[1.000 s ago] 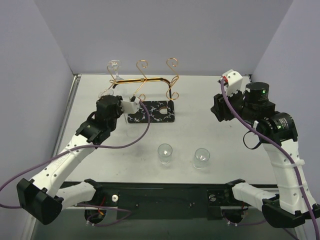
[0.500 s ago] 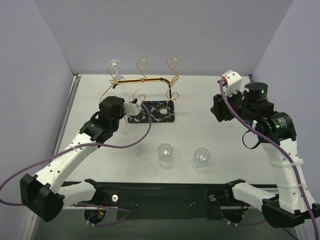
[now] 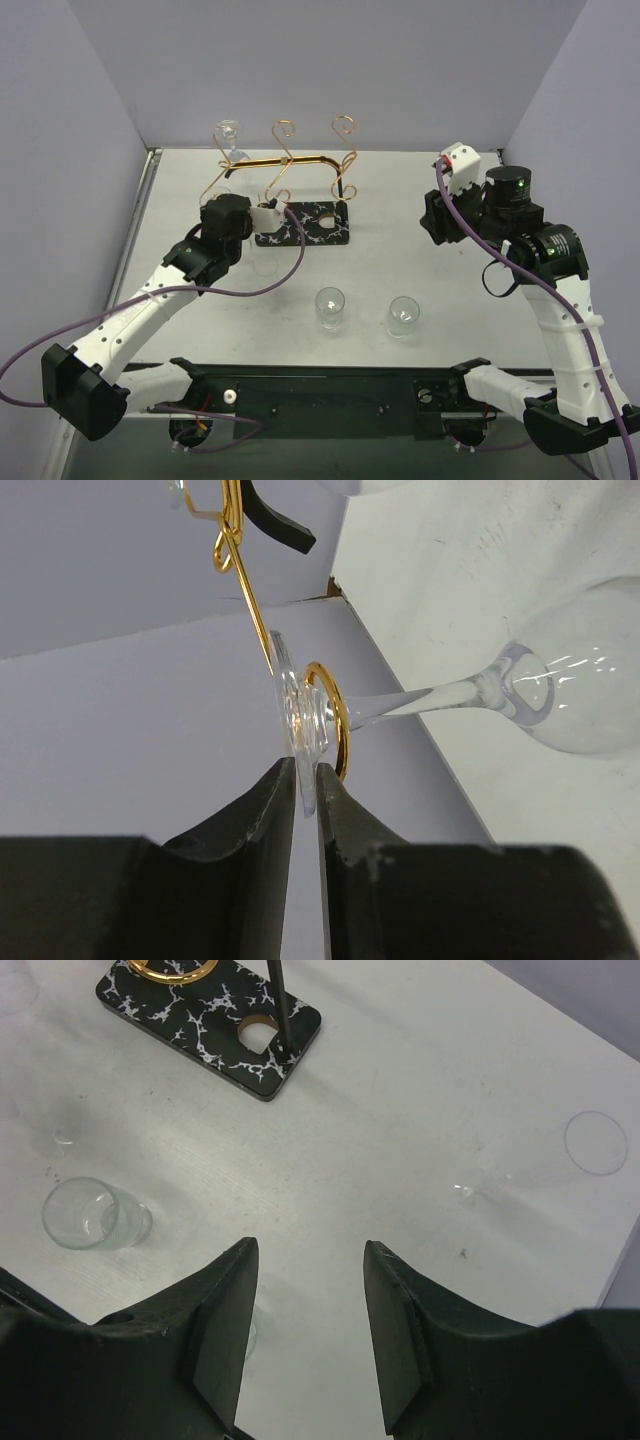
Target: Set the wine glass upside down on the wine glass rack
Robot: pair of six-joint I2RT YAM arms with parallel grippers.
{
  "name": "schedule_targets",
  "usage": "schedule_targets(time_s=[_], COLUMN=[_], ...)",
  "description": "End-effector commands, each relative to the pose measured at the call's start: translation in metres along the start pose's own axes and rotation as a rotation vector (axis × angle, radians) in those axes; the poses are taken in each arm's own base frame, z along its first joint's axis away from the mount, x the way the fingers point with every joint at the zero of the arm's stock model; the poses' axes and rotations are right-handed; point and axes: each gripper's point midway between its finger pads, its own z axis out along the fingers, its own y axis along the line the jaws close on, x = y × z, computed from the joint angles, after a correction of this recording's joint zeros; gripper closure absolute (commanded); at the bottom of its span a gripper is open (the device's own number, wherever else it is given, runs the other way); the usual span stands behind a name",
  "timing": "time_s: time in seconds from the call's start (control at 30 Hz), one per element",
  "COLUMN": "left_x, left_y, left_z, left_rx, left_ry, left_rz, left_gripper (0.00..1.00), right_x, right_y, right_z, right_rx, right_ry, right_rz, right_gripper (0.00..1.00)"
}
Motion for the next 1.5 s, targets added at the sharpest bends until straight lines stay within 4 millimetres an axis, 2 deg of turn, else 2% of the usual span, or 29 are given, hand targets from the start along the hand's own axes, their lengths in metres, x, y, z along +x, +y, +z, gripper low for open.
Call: schedule_targets(time_s=[0.0, 0.23, 0.6, 0.77, 0.9, 0.93, 0.97, 1.0, 1.03, 1.07, 1.1, 1.4, 1.47], left_x=[-0.012, -0.016, -0.017, -0.017, -0.024, -0.027, -0.03, -0.033, -0.037, -0.041, -0.047, -0.077, -0.083], left_y=[0.017, 0.024, 0.015, 0.007, 0.001, 0.008, 0.004, 0.012, 0.009, 0.017, 0.022, 0.055, 0.063], left_z=[-0.008, -0.014, -0.025, -0.034, -0.045, -0.051, -0.054, -0.06, -0.064, -0.07, -0.078, -0.117, -0.124], left_rx=[-0.031, -0.02, 0.057, 0.114, 0.177, 0.175, 0.209, 0.205, 0.236, 0.237, 0.255, 0.321, 0.325], left_ry=[-0.038, -0.047, -0.056, -0.071, -0.116, -0.137, -0.159, -0.181, -0.207, -0.233, -0.269, -0.449, -0.483], left_rz=[-0.05, -0.055, -0.042, -0.04, -0.084, -0.112, -0.137, -0.167, -0.198, -0.225, -0.265, -0.512, -0.569], left_gripper=[0.73, 0.68, 0.57, 0.54, 0.45, 0.45, 0.45, 0.45, 0.44, 0.44, 0.32, 0.28, 0.28], right_x=[-0.003, 0.0, 0.005, 0.01, 0.012, 0.012, 0.013, 0.012, 0.013, 0.012, 0.011, 0.016, 0.018], right_y=[-0.005, -0.006, -0.014, -0.027, -0.04, -0.042, -0.046, -0.05, -0.054, -0.058, -0.063, -0.103, -0.104], right_z=[0.0, 0.002, 0.007, 0.008, 0.007, 0.008, 0.007, 0.007, 0.007, 0.008, 0.006, 0.005, 0.007], right_rx=[0.025, 0.03, 0.071, 0.142, 0.209, 0.218, 0.237, 0.257, 0.272, 0.288, 0.305, 0.42, 0.418], right_ry=[-0.019, -0.009, 0.02, 0.045, 0.064, 0.065, 0.072, 0.074, 0.078, 0.081, 0.08, 0.136, 0.152], right_rz=[-0.001, 0.0, 0.007, 0.016, 0.029, 0.034, 0.041, 0.049, 0.057, 0.066, 0.074, 0.16, 0.16], right_gripper=[0.58, 0.58, 0.57, 0.53, 0.5, 0.49, 0.49, 0.49, 0.48, 0.47, 0.46, 0.41, 0.41])
